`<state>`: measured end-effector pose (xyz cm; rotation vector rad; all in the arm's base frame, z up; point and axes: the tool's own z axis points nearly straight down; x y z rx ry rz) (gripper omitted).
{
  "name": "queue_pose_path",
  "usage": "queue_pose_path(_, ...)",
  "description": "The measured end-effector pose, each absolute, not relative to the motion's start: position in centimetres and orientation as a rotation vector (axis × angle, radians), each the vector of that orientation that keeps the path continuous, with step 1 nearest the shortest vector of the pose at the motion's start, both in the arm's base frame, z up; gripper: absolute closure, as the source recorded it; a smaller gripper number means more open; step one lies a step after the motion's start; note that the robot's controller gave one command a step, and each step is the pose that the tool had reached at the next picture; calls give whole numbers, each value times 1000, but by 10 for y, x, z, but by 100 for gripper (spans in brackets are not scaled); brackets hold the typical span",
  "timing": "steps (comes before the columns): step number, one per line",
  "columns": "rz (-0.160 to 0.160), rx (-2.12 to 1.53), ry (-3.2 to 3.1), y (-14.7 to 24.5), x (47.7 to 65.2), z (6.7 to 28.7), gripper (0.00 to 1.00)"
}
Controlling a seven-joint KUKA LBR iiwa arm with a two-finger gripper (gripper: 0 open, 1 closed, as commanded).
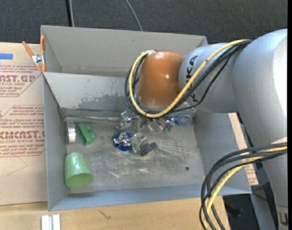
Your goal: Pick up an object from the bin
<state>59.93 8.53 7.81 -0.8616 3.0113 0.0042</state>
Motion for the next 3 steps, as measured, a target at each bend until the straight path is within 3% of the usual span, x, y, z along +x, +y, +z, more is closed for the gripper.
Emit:
queue_pose_path(1, 2, -861, 3016, 86, 601, 102, 100)
queue_pose_path(3, 0, -859, 3014, 89, 603, 191, 100)
